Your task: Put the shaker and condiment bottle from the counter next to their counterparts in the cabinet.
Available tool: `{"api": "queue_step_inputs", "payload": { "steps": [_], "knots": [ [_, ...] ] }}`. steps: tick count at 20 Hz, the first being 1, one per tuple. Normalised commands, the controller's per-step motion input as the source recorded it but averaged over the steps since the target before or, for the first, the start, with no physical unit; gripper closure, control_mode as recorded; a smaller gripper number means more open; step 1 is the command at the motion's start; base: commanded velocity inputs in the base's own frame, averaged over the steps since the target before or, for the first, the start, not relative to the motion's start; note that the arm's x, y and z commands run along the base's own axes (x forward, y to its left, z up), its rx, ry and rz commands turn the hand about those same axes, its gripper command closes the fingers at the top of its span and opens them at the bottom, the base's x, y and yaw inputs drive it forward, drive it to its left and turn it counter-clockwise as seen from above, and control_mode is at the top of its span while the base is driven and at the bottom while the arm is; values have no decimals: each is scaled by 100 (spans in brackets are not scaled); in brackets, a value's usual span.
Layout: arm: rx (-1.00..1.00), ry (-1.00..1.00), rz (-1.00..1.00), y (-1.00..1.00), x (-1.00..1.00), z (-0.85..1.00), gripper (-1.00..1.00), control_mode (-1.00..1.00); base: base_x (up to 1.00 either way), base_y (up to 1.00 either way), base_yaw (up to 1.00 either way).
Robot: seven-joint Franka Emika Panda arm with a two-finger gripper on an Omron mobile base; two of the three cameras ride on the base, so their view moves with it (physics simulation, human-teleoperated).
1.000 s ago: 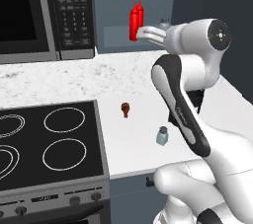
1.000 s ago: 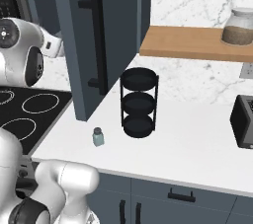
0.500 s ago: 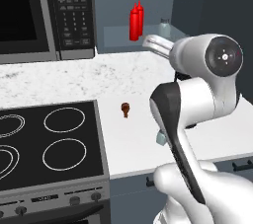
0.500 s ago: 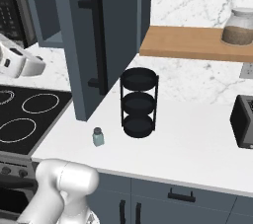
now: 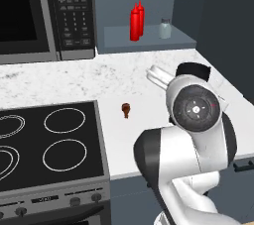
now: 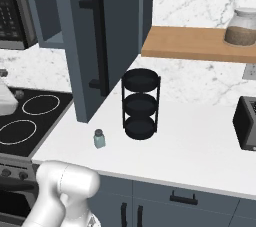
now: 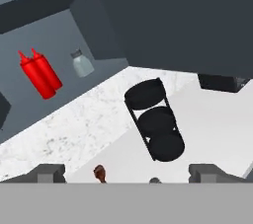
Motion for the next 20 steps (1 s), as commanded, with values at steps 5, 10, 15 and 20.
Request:
{"api": "queue_step_inputs", "payload": {
  "steps": [5,10,15,20],
  "knots": [
    [0,-5,-17,-25,-12,-100,-100,-100,0,0,0],
    [0,0,-4,-30,-21,-93,-100,-100,0,0,0],
    [-3,0,-7,-3,-1,-100,-100,-100,0,0,0],
    [0,-1,-12,-32,23,-89,-100,-100,0,0,0]
  ]
}}
